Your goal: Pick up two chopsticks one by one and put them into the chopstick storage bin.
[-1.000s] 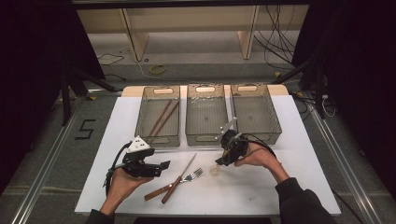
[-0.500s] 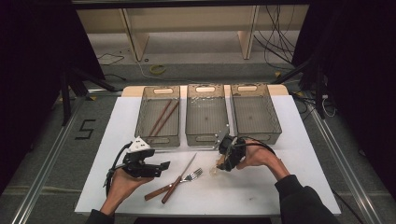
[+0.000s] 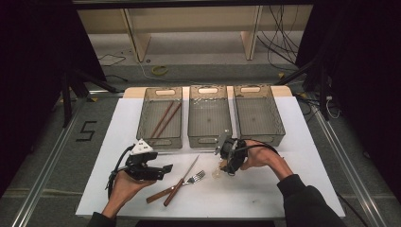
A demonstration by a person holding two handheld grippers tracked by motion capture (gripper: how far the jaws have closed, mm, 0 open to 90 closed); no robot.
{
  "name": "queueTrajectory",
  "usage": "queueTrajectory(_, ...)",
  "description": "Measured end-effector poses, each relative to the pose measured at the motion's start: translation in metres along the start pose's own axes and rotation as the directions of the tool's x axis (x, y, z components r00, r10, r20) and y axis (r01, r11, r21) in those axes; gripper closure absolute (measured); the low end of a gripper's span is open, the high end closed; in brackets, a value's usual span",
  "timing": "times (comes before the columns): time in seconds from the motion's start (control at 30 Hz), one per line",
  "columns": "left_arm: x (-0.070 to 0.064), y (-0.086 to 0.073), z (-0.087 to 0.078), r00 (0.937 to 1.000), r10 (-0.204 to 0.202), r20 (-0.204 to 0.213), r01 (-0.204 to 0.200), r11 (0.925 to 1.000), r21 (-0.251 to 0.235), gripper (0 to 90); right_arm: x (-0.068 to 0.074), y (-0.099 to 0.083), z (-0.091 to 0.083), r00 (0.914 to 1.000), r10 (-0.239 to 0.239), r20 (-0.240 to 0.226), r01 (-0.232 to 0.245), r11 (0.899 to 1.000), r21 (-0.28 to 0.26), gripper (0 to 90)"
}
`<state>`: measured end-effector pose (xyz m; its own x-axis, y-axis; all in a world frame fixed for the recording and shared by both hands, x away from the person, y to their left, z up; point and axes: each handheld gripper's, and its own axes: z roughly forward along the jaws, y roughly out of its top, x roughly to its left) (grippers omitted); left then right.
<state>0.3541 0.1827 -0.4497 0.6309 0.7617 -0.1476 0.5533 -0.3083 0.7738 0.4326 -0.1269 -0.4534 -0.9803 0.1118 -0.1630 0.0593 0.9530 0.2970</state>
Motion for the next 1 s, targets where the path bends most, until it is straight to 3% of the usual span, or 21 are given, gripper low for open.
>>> queueTrajectory(0.23, 0.001, 0.000, -0.001, 1.0000, -0.003, 0.000, 0.003, 1.0000, -0.001, 20.5, 0.000, 0.002, 0.000, 0.9989, -0.046, -0.011, 0.046, 0.999, 0.029, 32.9)
queueTrajectory(0.4, 0.002, 0.000, -0.002, 1.0000, -0.008, 0.000, 0.008, 1.0000, -0.002, 20.5, -0.001, 0.000, 0.001, 0.9986, -0.051, -0.010, 0.052, 0.998, 0.033, 34.9)
queueTrajectory(0.6, 0.003, 0.000, -0.001, 0.9999, -0.013, -0.001, 0.013, 0.9999, 0.002, 20.5, -0.001, 0.005, 0.011, 0.9958, -0.088, -0.025, 0.090, 0.994, 0.055, 35.5)
queueTrajectory(0.77, 0.003, 0.000, 0.001, 0.9999, -0.017, 0.003, 0.017, 0.9998, 0.005, 20.5, -0.003, 0.004, 0.010, 0.9958, -0.081, -0.043, 0.083, 0.995, 0.048, 41.5)
queueTrajectory(1.0, 0.003, -0.001, 0.002, 0.9998, -0.017, 0.006, 0.017, 0.9998, 0.009, 20.5, -0.002, 0.007, 0.009, 0.9964, -0.055, -0.065, 0.060, 0.995, 0.084, 50.1)
